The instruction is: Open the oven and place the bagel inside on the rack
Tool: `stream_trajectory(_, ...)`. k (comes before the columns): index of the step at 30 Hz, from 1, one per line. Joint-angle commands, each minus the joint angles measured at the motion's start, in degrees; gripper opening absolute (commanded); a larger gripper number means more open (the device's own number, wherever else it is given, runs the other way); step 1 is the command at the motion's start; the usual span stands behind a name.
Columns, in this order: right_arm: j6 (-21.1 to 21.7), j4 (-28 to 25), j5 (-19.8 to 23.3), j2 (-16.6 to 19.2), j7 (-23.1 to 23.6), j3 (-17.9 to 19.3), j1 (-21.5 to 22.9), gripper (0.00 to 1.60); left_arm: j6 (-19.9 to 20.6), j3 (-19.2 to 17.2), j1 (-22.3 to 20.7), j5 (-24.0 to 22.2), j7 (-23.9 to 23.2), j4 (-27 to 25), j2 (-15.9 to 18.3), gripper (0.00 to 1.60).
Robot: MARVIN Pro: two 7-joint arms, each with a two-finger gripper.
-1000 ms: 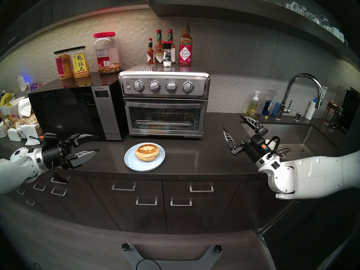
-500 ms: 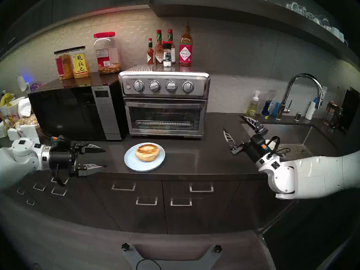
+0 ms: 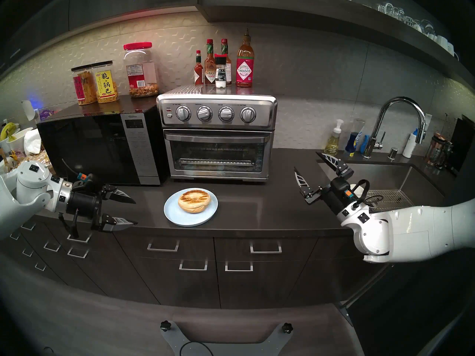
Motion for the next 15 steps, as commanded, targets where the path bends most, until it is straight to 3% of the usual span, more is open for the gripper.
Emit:
stream_trajectory(1,0.02,0.09,-0.06,-0.08,-0.13,0.66,0.85,1.60,2.17,1.68,-5.78,3.60,3.40,-0.78,-6.65,1.60)
stream_trajectory(8,0.01,0.09,-0.04,-0.09,-0.11,0.67,0.83,1.60,2.62,7.38,-10.44,12.18,4.32,-0.19,-11.82,1.60)
stream_trajectory(15,0.01,0.09,-0.03,-0.08,-0.09,0.68,0.82,1.60,3.09,7.92,-14.52,18.10,0.68,0.60,-14.86,1.60)
